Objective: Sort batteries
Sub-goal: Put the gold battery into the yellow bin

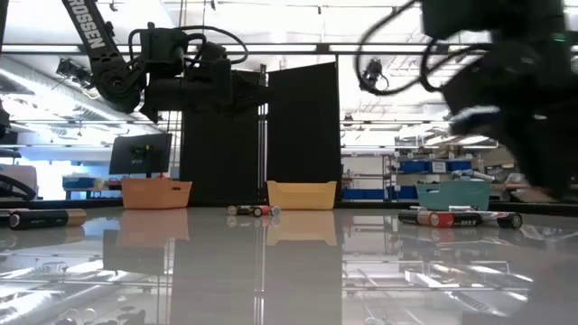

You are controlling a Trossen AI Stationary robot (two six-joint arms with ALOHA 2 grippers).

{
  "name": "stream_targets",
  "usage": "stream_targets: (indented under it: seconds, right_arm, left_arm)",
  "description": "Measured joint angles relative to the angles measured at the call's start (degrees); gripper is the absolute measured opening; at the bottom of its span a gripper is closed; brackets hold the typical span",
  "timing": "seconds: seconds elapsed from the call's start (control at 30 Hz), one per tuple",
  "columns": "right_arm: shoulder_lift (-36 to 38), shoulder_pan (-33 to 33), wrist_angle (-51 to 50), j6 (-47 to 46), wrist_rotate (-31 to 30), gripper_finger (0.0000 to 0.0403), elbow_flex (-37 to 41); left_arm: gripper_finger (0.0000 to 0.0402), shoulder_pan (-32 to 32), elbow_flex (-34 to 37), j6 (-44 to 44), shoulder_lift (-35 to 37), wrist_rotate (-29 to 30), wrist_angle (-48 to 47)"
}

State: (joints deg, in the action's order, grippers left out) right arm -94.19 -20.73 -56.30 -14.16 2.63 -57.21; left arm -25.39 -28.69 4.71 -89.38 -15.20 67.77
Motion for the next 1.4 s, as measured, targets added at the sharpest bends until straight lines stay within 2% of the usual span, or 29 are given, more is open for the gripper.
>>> stream_targets:
  seconds: [0.2, 0.3, 0.37, 0.57, 0.73, 0.9, 1.1, 1.4]
  right_arm:
    - [0.0, 7.3, -3.6, 9.4, -9.0, 0.0056, -8.8]
    - [0.1, 12.1, -0.1, 15.3, -15.0, 0.0056, -11.9]
    - [0.1, 16.1, 3.2, 19.3, -16.3, 0.0056, -12.2]
    - [0.1, 30.2, 16.6, 29.8, -15.9, 0.0056, -12.2]
    - [-2.1, 39.8, 25.5, 36.3, -12.1, 0.0056, -15.8]
    - [-11.5, 44.5, 23.0, 41.8, -10.1, 0.0056, -26.3]
    - [-22.9, 48.9, 13.3, 43.5, -7.0, 0.0056, -41.0]
    - [-33.0, 53.2, 10.7, 44.8, -4.8, 0.0056, -49.2]
  left_arm:
    - [0.0156, 0.0, 0.0, 0.0, 0.0, 0.0, 0.0]
    - [0.0156, -0.1, 0.0, 0.3, 0.0, 0.0, 0.0]
    - [0.0156, -0.1, 0.0, 1.0, 0.0, 0.2, 0.0]
    - [0.0156, -0.1, 0.0, 1.1, 0.0, 1.0, 0.0]
    - [0.0156, -0.1, 0.0, 1.1, 0.0, 1.0, 0.2]
    - [0.0156, -0.1, 0.0, 1.1, 0.0, 1.1, 1.9]
    - [0.0156, -0.1, 0.0, 1.2, 0.0, 1.1, 2.4]
    - [0.0156, -0.1, 0.0, 1.2, 0.0, 0.8, 2.6]
